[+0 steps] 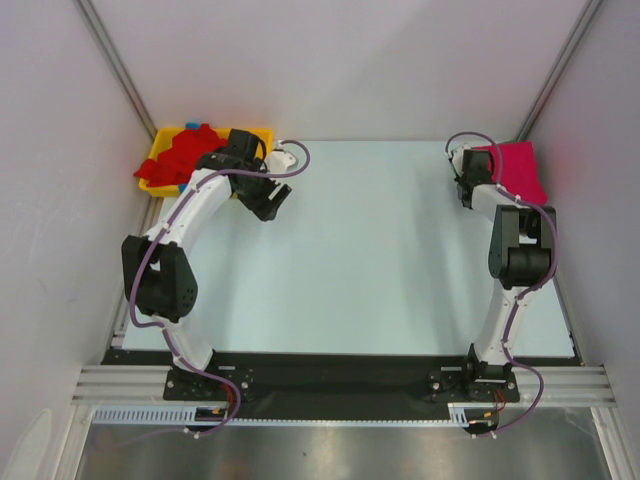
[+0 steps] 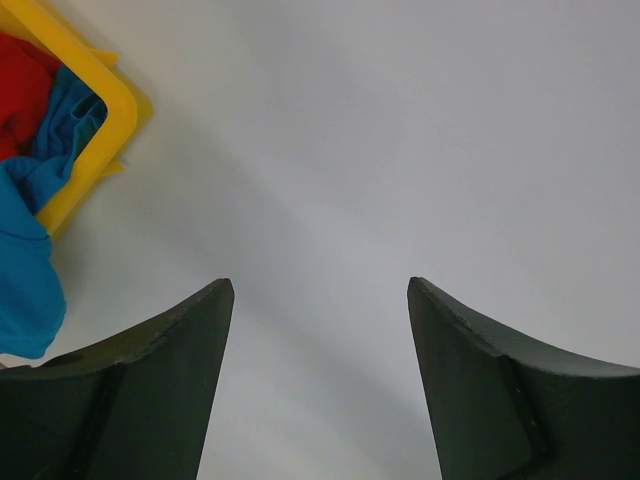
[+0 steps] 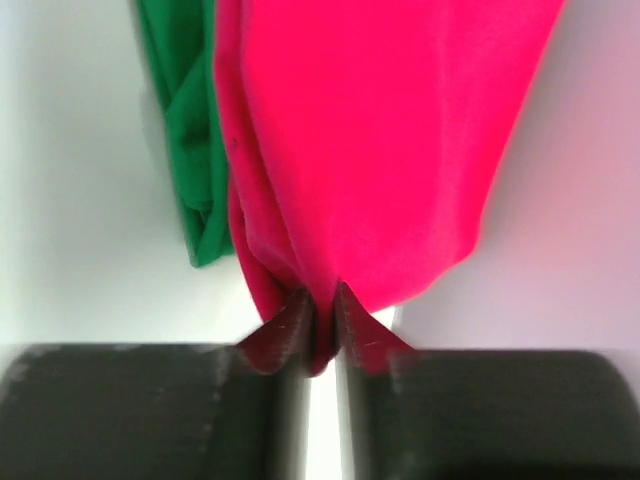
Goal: Fold and stack the t-shirts
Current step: Neatly place the folded tshirt to the corner
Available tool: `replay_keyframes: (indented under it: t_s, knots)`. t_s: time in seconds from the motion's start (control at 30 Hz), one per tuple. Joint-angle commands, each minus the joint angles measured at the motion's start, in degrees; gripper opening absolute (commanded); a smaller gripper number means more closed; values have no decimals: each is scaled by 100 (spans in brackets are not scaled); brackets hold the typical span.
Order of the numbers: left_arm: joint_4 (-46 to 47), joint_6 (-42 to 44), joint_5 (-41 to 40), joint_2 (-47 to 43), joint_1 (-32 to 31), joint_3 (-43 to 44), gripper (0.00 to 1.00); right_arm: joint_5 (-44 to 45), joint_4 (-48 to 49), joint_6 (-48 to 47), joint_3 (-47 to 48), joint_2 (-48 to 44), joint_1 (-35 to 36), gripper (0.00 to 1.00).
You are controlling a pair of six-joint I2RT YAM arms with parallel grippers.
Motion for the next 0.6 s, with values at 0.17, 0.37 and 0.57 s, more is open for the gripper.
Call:
replay_keyframes:
  t_s: [0.17, 0.37, 0.57]
  knots:
    - [-8, 145, 128, -244, 63, 187, 77, -1497, -1258, 989, 770, -251, 75, 75]
    - [-8, 145, 189, -191, 72, 187, 77, -1543, -1039, 2158, 1384, 141, -303, 66]
    - [0, 118, 198, -182, 72, 204, 77, -832, -1048, 1757, 2149, 960, -40, 63]
